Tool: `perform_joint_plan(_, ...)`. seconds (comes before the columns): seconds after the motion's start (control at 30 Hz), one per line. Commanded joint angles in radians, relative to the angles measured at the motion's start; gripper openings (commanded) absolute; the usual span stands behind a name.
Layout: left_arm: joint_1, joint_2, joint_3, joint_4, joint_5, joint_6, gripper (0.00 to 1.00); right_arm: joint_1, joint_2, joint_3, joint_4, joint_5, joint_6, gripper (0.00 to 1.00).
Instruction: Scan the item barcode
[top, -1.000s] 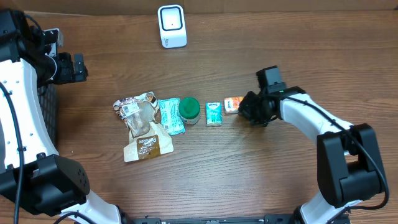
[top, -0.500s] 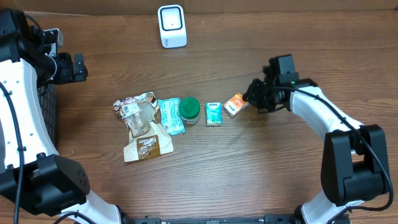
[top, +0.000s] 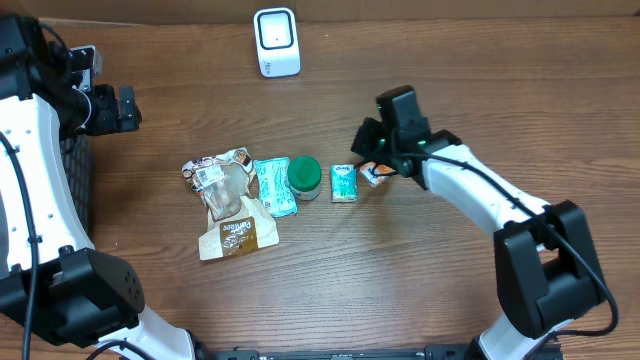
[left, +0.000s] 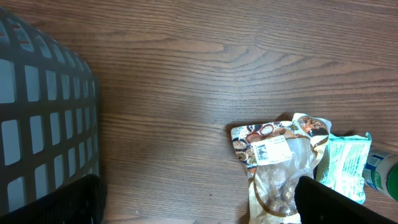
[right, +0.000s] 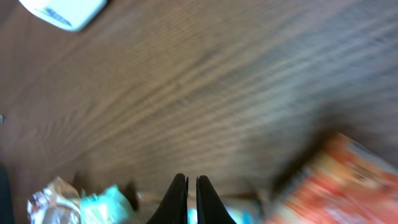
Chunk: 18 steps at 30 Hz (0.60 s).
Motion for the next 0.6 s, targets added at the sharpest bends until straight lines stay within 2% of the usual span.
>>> perform_joint_plan(0.0,-0.002,-0.002,0.0,0.002,0.001,0.015,1.0,0.029,0.04,0.018,0.042,0.109,0.084,0.04)
perform_joint_plan(0.37,-0.002,-0.002,0.0,0.003,0.001,0.015,1.0,0.035,0.131,0.018,0.095,0.079,0.131,0.04)
perform_joint_plan(0.57,-0.002,-0.002,0.0,0.003,0.001,0.015,1.0,0.034,0.131,0.018,0.029,0.014,0.132,0.04)
